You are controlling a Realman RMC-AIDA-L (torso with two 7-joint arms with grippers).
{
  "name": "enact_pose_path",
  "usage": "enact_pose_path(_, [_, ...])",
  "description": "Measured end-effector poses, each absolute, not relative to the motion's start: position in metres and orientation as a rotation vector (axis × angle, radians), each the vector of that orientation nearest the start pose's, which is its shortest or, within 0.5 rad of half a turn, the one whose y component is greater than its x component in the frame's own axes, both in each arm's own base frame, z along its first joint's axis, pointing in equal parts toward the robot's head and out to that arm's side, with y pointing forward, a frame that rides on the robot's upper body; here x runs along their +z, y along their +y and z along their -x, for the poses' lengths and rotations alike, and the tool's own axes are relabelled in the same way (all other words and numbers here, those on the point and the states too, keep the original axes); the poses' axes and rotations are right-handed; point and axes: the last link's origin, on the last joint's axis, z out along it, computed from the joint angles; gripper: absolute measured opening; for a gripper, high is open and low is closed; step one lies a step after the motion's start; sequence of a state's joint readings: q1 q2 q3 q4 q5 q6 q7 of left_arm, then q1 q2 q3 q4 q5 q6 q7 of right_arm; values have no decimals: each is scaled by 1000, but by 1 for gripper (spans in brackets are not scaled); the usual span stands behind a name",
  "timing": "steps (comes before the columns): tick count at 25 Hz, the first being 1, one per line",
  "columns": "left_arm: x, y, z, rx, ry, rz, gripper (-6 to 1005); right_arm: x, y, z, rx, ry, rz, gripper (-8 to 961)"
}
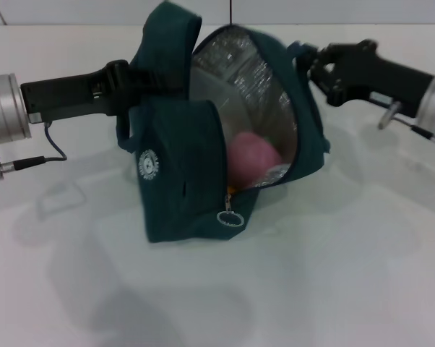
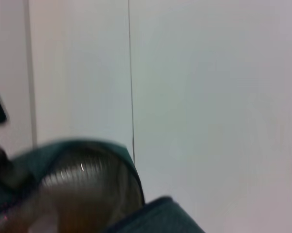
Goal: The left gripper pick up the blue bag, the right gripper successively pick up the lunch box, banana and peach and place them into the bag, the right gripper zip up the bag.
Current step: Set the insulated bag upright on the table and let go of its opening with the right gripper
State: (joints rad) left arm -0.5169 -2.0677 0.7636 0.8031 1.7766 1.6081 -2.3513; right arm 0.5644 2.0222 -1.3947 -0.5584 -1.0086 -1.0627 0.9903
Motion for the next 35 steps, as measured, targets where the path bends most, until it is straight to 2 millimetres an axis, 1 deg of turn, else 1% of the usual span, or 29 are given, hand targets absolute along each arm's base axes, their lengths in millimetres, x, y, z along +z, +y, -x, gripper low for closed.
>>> enact_pose_path(5, [33, 344, 224, -1094, -1731, 2400, 29, 9, 375, -200, 979, 209, 2333, 64])
enact_pose_path(8, [30, 342, 225, -1087, -1730, 2409, 29, 22, 368, -202, 1032, 213, 2303, 63])
enact_pose_path(10, [25, 341, 225, -1085, -1730, 2420, 29, 35, 362, -204, 1111, 220, 2285, 63])
enact_pose_path(13, [17, 339, 227, -1090, -1761, 2424, 29, 44, 355, -205, 1175, 223, 2284, 62])
enact_pose_path(18, [8, 335, 226, -1098, -1790, 2433, 29, 46, 349, -219, 1152, 264, 2270, 63])
enact_pose_path(23, [-1, 332, 222, -1112, -1822, 2460, 29, 43, 346, -230, 1110, 305, 2276, 62])
enact_pose_path(28, [-8, 327, 219, -1124, -1824, 2489, 30, 36, 343, -238, 1075, 336, 2298, 61])
enact_pose_path(35, [-12, 322, 225, -1135, -1828, 2480, 30, 32, 344, -244, 1051, 367, 2313, 60])
